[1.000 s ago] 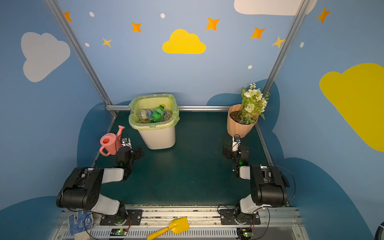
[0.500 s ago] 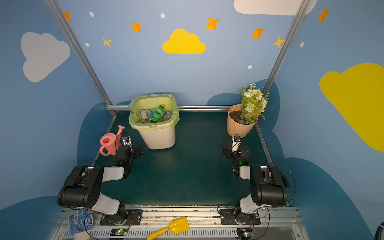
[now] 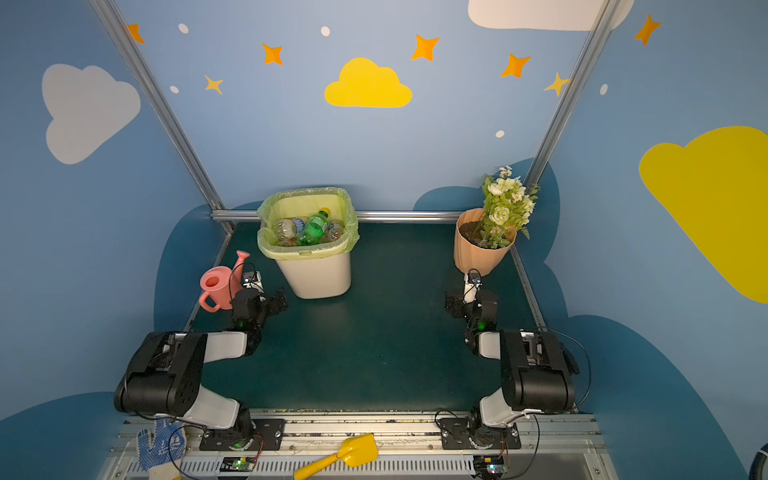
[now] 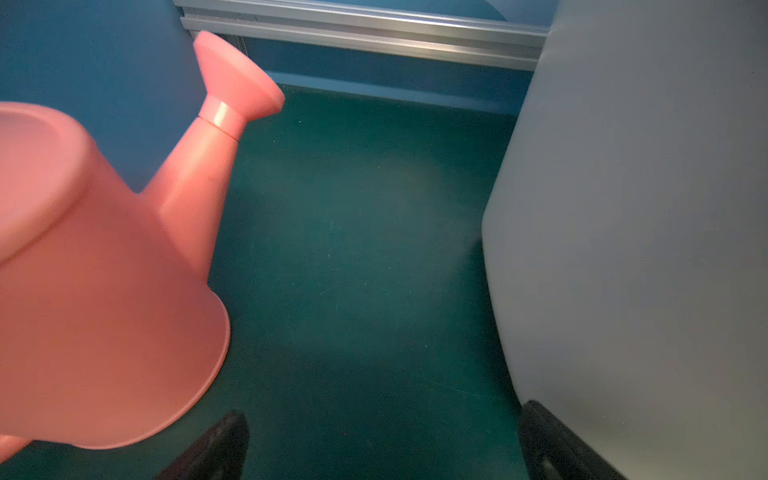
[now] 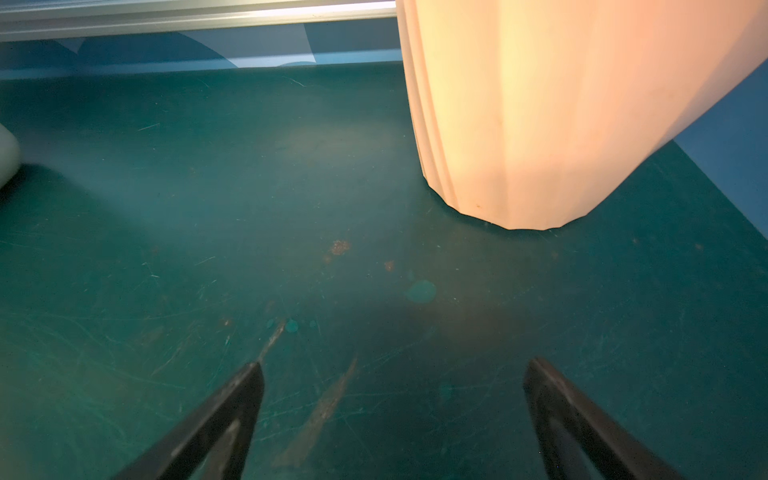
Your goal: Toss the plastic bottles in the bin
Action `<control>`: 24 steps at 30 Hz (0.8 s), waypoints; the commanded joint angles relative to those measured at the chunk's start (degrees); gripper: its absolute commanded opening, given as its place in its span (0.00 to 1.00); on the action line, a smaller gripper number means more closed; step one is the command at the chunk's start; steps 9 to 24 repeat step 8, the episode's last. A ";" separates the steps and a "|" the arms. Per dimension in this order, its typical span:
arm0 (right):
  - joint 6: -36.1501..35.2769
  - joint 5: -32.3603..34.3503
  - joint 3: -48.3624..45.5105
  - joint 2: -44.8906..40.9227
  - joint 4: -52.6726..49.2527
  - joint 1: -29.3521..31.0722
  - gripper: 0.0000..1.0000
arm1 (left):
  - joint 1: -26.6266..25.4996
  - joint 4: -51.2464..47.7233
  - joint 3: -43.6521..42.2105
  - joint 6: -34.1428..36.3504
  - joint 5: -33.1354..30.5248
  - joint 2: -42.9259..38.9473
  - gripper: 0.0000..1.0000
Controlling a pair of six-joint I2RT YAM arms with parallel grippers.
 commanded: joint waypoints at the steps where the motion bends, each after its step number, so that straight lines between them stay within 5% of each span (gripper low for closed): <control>1: -0.48 -0.02 1.14 -0.93 -0.78 0.21 0.97 | 0.40 -0.65 0.89 -0.23 0.41 0.21 1.00; 24: -0.55 0.33 0.94 -1.02 -0.54 0.38 0.97 | 1.08 -1.21 1.24 -0.63 1.60 0.33 1.00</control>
